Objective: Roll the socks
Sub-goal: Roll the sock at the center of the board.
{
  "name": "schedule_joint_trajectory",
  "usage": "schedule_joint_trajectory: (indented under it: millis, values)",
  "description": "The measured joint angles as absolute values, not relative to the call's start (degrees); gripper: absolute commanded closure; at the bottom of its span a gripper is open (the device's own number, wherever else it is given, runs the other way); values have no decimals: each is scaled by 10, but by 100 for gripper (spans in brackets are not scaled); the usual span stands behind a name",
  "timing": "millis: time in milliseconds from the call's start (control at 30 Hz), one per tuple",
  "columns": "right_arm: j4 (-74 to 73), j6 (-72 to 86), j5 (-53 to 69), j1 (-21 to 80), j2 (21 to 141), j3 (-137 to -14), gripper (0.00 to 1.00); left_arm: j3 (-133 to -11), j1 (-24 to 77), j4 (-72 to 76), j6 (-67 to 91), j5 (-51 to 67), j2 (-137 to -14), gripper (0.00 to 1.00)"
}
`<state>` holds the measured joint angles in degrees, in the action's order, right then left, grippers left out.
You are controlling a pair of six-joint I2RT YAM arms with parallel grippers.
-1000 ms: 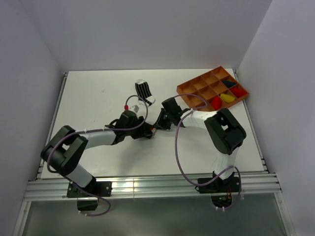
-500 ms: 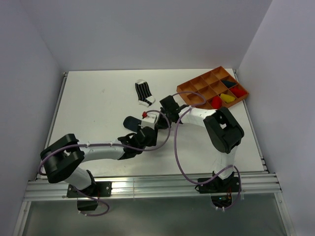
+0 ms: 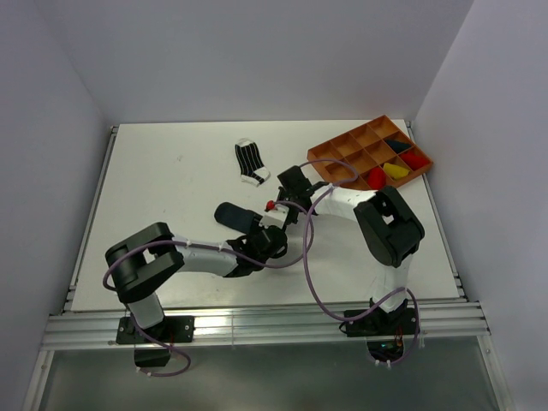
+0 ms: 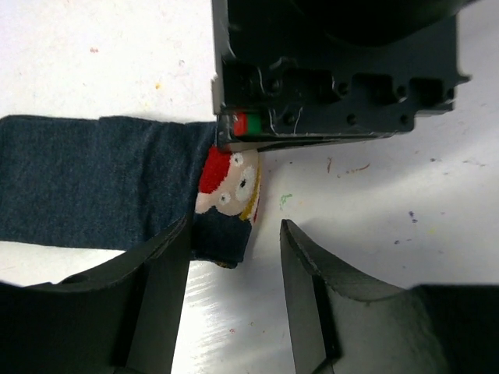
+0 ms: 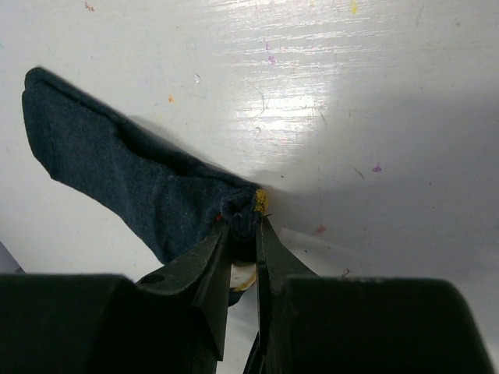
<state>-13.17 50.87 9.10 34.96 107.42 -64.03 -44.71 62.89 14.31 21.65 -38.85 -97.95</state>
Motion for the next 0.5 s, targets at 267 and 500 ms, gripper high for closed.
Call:
schedule_joint_trajectory:
  millis: [267, 500]
  values:
    - [-134, 508, 93, 350, 1075, -642, 100, -475, 629, 137, 214, -410, -1036, 49]
    - [-134, 504, 93, 348, 1075, -642, 100, -510, 629, 108, 222, -433, -1062, 66]
